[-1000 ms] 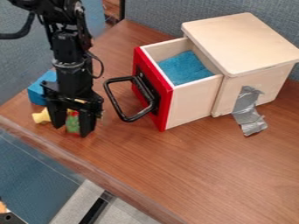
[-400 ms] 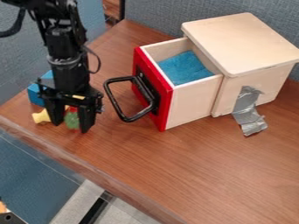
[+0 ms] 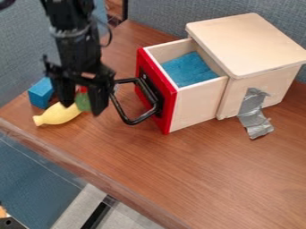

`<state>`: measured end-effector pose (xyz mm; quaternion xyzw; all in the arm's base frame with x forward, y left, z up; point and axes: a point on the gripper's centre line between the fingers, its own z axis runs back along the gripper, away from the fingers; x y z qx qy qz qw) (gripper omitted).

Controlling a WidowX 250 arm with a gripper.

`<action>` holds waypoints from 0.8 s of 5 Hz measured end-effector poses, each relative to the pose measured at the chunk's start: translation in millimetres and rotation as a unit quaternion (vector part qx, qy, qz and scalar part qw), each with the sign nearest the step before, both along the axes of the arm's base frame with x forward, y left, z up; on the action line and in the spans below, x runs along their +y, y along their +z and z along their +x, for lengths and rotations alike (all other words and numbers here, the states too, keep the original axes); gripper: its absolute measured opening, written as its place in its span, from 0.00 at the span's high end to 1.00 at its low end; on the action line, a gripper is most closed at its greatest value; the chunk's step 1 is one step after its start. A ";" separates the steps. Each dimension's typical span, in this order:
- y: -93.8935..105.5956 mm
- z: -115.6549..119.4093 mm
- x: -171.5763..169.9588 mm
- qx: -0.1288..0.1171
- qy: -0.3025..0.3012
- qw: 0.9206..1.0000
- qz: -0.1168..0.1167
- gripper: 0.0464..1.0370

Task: Put the strawberry in the drawer

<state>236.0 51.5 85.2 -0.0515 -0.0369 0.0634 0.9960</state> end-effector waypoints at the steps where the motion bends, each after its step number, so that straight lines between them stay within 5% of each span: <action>1: 16.3 9.5 -9.5 0.005 -0.001 1.000 0.012 0.29; 4: 23.6 89.7 -43.3 -0.017 -0.035 0.999 -0.007 0.29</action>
